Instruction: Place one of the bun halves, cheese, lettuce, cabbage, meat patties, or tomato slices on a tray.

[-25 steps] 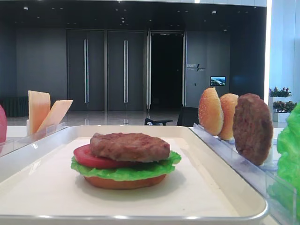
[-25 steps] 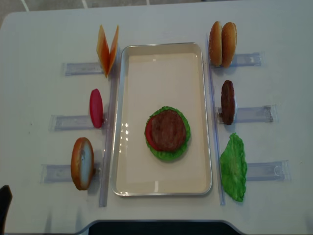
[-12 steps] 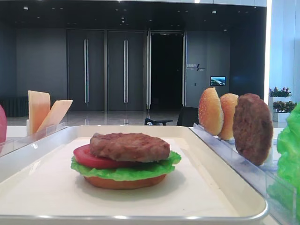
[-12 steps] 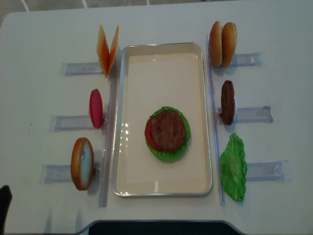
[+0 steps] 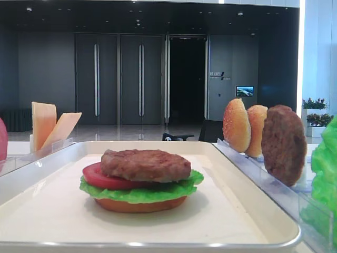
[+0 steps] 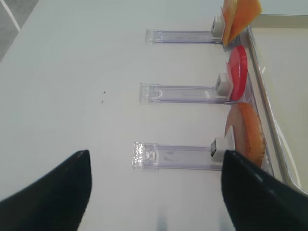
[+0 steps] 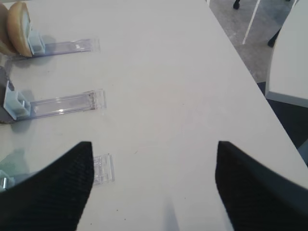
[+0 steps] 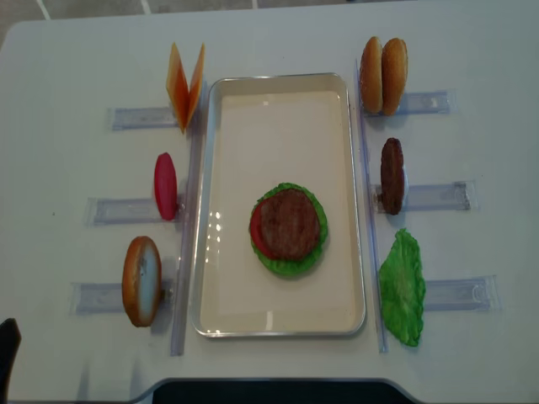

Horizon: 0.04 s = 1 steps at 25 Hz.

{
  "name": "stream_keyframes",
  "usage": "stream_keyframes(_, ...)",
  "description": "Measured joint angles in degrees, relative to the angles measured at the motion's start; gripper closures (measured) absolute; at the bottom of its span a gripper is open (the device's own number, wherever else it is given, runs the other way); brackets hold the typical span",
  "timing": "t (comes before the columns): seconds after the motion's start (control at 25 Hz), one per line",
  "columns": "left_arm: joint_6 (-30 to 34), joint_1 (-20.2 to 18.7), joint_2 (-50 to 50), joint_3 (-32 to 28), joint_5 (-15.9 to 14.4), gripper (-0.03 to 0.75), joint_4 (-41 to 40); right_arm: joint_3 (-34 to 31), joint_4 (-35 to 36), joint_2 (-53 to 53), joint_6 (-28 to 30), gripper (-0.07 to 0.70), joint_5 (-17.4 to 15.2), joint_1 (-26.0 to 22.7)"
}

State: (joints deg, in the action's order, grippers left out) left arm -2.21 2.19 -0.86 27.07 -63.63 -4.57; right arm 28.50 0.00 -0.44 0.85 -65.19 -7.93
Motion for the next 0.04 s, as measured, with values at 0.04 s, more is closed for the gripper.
stream_keyframes(0.04, 0.0, 0.0, 0.0, 0.0, 0.0, 0.072, 0.0, 0.0, 0.0, 0.0, 0.0, 0.101, 0.0, 0.0)
